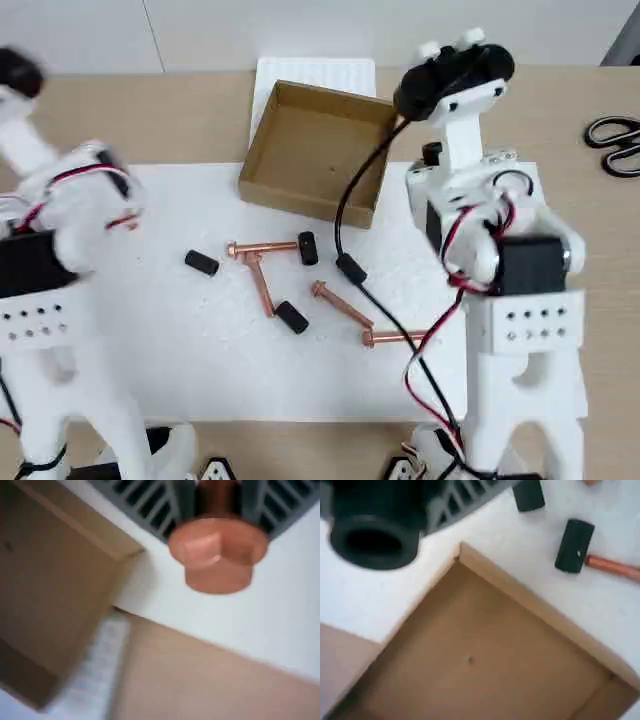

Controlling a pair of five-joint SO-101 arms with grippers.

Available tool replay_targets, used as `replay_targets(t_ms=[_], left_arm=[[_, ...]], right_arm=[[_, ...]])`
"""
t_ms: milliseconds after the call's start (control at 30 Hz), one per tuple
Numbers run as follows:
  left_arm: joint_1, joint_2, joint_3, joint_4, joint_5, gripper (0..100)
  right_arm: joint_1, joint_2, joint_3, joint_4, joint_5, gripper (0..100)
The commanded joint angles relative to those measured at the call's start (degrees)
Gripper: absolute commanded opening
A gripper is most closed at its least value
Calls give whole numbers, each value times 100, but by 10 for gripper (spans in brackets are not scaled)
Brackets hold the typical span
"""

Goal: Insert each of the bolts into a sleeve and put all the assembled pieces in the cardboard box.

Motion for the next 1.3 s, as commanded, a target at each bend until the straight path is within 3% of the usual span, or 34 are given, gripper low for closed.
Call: replay_targets(t_ms=[0,133,267,367,500,600,800,1000,1267], left_arm=[[642,-765,-312,-536,-316,7],[1064,-1855,831,-1732,-18,6],[1301,-3077,2818,-3095,18,6],[1952,-3956,4224,-4290,0,6],[2831,-4580,5262,-5538,9,6],[3147,-4501,5569,-5855,26,6],[3200,-4035,5473,-5925,800,6],[3349,-3631,5543,-5916,844,6],[3244,-3631,5859,-5547,809,6]], right_arm=[[-31,-857,1011,-1279,-167,7],[-356,-2290,3534,-3477,-897,6],[-796,-3714,6119,-6097,-1697,6],[-1569,-4338,7473,-7284,-1732,5],[-2360,-4593,8009,-7538,-1662,4],[-2589,-4593,8273,-7538,-1662,4],[-2712,-4646,8782,-7556,-1679,4],[-3160,-4655,8756,-7565,-1662,4],[-3143,-4655,8404,-7521,-1433,4]])
